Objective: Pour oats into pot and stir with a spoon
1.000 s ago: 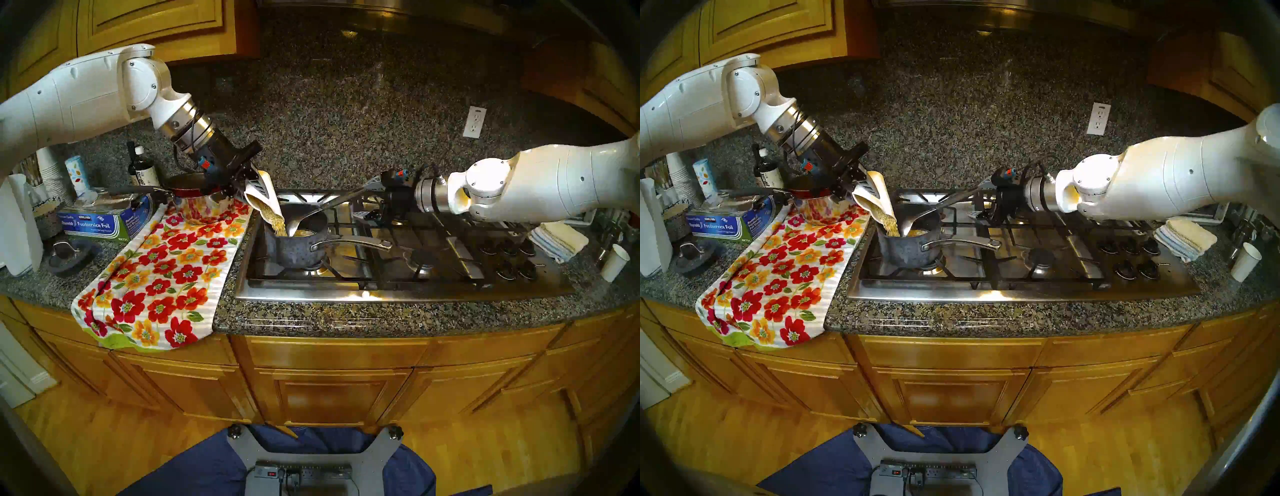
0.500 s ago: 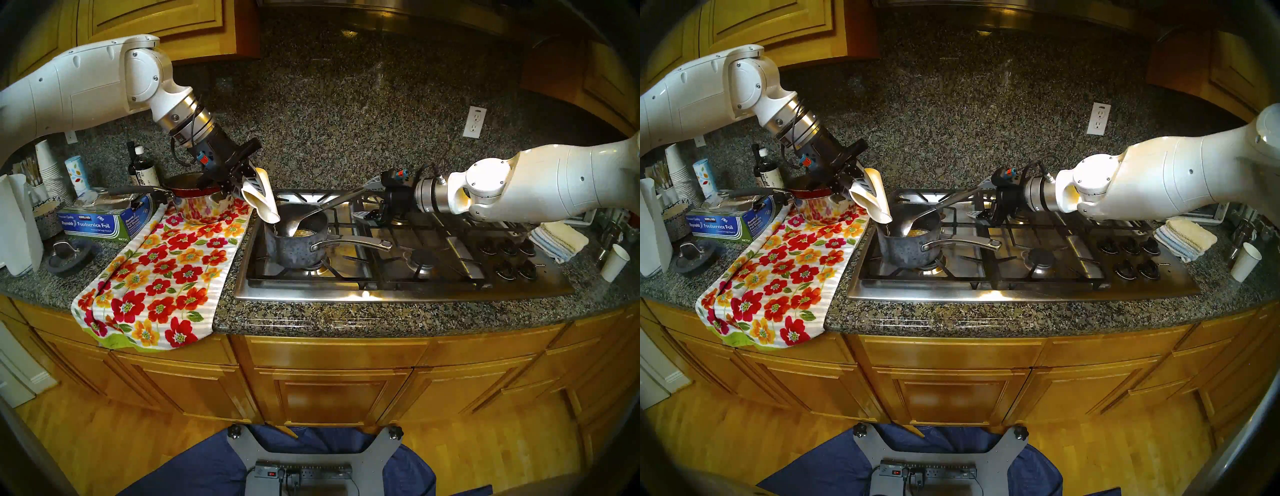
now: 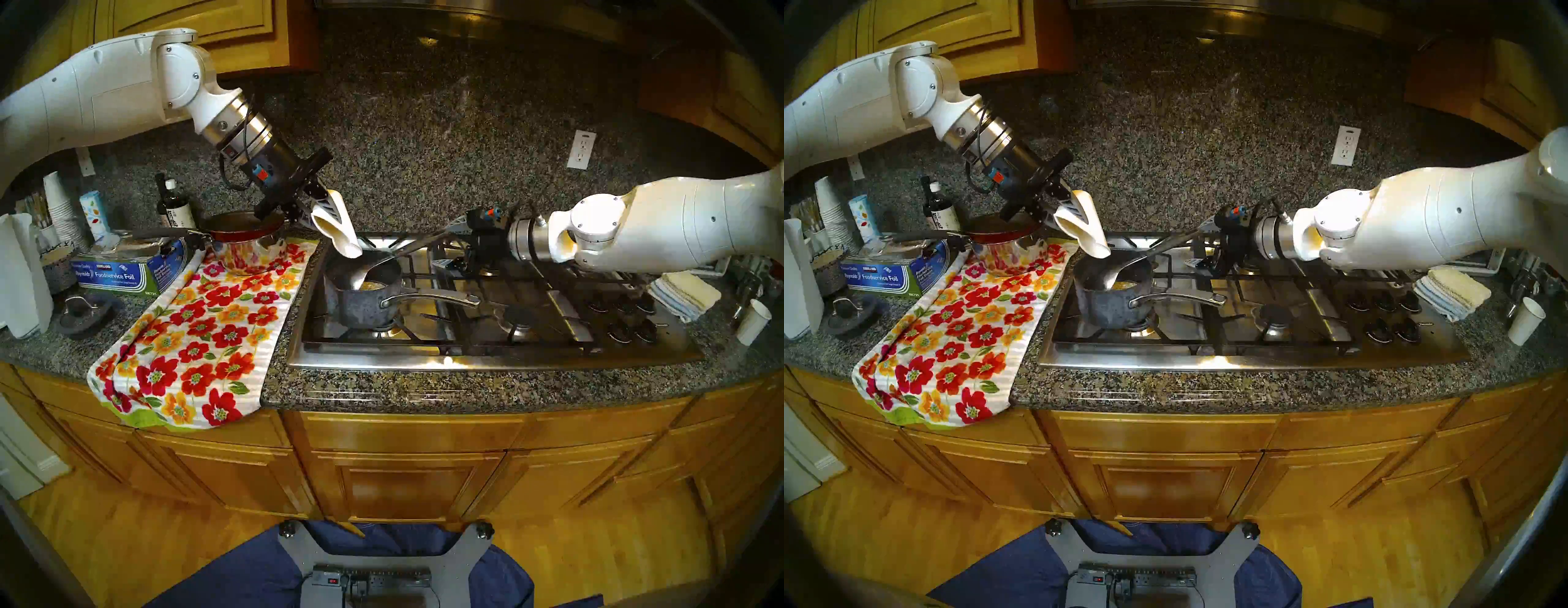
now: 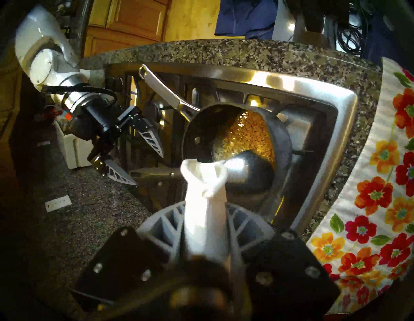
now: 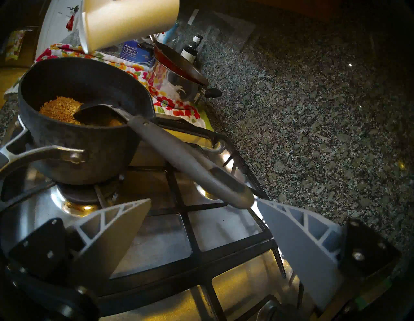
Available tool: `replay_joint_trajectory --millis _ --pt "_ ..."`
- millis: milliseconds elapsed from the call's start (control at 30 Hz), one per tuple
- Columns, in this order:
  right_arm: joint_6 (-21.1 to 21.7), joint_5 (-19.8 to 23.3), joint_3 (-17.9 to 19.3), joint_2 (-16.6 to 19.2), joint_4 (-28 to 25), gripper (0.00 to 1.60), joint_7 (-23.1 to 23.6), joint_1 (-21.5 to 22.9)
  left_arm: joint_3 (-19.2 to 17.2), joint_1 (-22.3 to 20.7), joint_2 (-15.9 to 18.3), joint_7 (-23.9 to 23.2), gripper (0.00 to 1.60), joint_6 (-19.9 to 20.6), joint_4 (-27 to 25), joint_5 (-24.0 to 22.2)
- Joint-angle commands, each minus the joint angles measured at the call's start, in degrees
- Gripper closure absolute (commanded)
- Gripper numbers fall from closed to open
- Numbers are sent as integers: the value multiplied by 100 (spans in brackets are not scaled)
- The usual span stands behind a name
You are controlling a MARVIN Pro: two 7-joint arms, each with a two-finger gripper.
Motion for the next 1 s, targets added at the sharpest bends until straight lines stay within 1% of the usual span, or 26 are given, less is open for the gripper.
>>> replay_joint_trajectory --millis 0,167,200,233,267,333,367,400,433,467,533,700,767,833,867,967 --pt "-71 -20 109 9 60 0 -19 221 -177 -97 35 -237 116 9 310 -679" --pt "-76 -23 108 10 59 0 -20 224 -200 18 202 -271 114 9 357 -1164" --pt "-76 -23 108 10 59 0 -20 224 -200 18 202 -271 114 9 357 -1164" --pt "-77 -23 108 10 59 0 -20 224 -207 44 255 -281 115 9 392 -1367" --pt "-77 -23 107 10 59 0 -20 225 -216 55 281 -301 115 9 414 -1471" --pt "-78 -24 107 10 59 0 -20 225 -221 69 320 -301 116 9 431 -1538" --pt "-78 -24 107 10 59 0 -20 225 -208 101 394 -333 115 9 447 -1718" --pt "-79 -24 107 11 58 0 -20 226 -204 117 441 -360 115 9 440 -1775" --pt "-81 -25 106 11 58 0 -20 226 -200 161 518 -380 115 9 447 -1976" --pt "-81 -25 106 11 58 0 -20 226 -200 161 518 -380 115 9 447 -1976" --pt "-82 -26 106 11 57 0 -21 227 -186 201 624 -393 115 9 432 -2084" --pt "-84 -30 106 12 57 0 -22 227 -126 341 878 -430 114 9 426 -2428" --pt "-85 -31 106 13 56 0 -22 228 -124 363 907 -456 114 9 432 -2505" --pt "-86 -34 106 13 56 0 -23 228 -137 423 1018 -438 115 9 450 -2715" --pt "-86 -34 106 13 56 0 -23 228 -137 423 1018 -438 115 9 450 -2715" --pt "-88 -36 107 14 55 0 -24 229 -142 466 1108 -472 116 9 457 -2962"
